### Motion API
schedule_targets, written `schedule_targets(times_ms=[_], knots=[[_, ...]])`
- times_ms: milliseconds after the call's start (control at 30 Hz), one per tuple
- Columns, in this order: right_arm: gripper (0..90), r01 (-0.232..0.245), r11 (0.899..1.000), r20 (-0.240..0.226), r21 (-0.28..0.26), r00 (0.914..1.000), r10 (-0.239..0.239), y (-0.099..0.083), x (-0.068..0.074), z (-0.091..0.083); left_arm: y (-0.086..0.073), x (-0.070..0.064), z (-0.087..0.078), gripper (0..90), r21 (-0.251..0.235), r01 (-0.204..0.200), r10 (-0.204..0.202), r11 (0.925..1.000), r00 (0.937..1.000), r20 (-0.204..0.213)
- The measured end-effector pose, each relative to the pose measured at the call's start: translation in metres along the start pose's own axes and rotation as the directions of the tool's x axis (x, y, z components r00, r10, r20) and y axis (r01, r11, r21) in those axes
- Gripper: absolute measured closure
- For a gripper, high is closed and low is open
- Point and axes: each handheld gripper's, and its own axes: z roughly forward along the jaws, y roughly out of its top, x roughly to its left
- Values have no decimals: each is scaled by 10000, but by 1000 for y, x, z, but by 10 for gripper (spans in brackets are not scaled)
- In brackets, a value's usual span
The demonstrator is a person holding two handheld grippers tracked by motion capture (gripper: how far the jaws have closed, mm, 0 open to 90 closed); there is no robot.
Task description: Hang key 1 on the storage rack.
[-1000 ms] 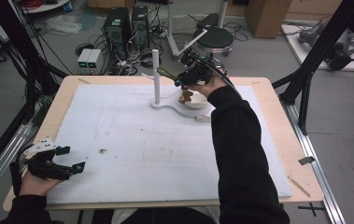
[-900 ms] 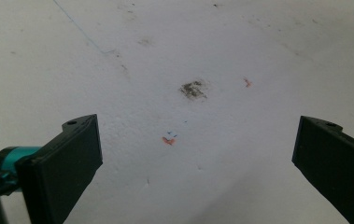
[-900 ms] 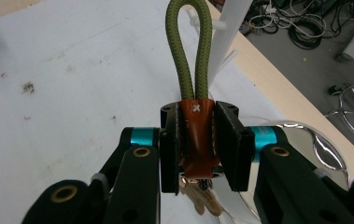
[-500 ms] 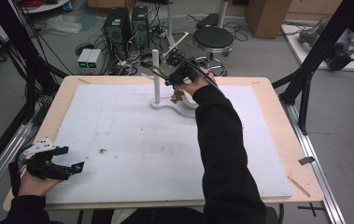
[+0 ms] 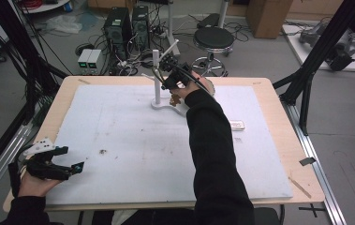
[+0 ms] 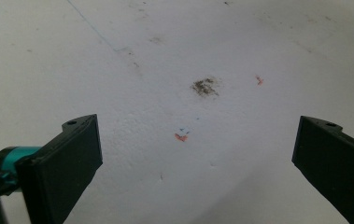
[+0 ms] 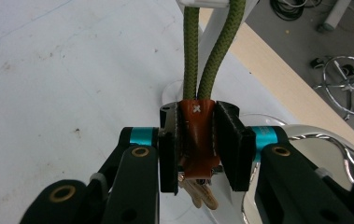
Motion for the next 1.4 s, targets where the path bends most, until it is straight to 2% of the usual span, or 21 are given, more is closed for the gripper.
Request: schedule_targets(times_ms=[167,200,333,500,633,667,700,733,767,800,833,867,967,1067,1100,1133,1233,1267,1400], knots=[[706,-306,9995,-55,-78,9995,306,1,0,8,0,0,1,19,26,-32,32,10000,10000,0],[706,-529,9984,-254,-197,9983,524,0,0,13,0,0,1,19,59,-49,50,10000,10000,-5],[705,-823,9963,-482,-246,9955,811,-3,0,24,0,1,2,19,65,-53,53,10000,10000,5],[702,-760,9968,-574,-227,9956,746,-3,3,28,0,1,2,19,106,-8,8,9999,10000,-15],[655,-789,9966,-679,-220,9947,773,-3,3,28,0,1,2,19,96,22,-22,10000,10000,-24],[597,-858,9960,-795,-253,9933,835,-4,2,26,0,1,2,20,75,31,-31,10000,10000,-12],[597,-858,9960,-795,-253,9933,835,-4,2,26,0,1,2,20,69,20,-19,10000,10000,-2],[487,-918,9954,-884,-283,9921,890,-5,1,24,0,2,1,19,47,42,-42,10000,10000,3],[487,-918,9954,-884,-283,9921,890,-5,1,24,0,2,1,19,47,42,-42,10000,10000,3],[412,-871,9960,-933,-205,9920,849,-7,1,22,0,2,2,19,68,19,-19,10000,10000,-5],[412,-871,9960,-933,-205,9920,849,-7,1,22,0,2,2,19,68,19,-19,10000,10000,-5],[352,-826,9966,-846,-57,9930,819,-10,1,21,0,1,3,19,104,3,-3,9999,10000,5],[238,-875,9961,-829,-108,9928,863,-15,-1,18,1,0,4,20,130,-3,2,9999,10000,47],[96,-1150,9931,-1300,-211,9852,1113,-22,-5,16,1,-1,6,19,160,-26,25,9999,10000,45],[96,-1150,9931,-1300,-211,9852,1113,-22,-5,16,1,-1,6,19,160,-26,25,9999,10000,45],[32,-1034,9944,-1324,-196,9861,999,-26,-5,14,1,0,5,19,124,-9,9,9999,10000,65],[9,-983,9950,-1277,-192,9872,950,-31,-5,12,1,0,5,19,116,8,-8,9999,10000,47],[10,-893,9960,-1516,-66,9846,873,-34,-5,9,1,0,5,19,159,-14,14,9999,10000,52],[9,-823,9966,-1619,-49,9835,804,-40,-5,2,1,0,6,19,197,4,-5,9998,10000,46]])
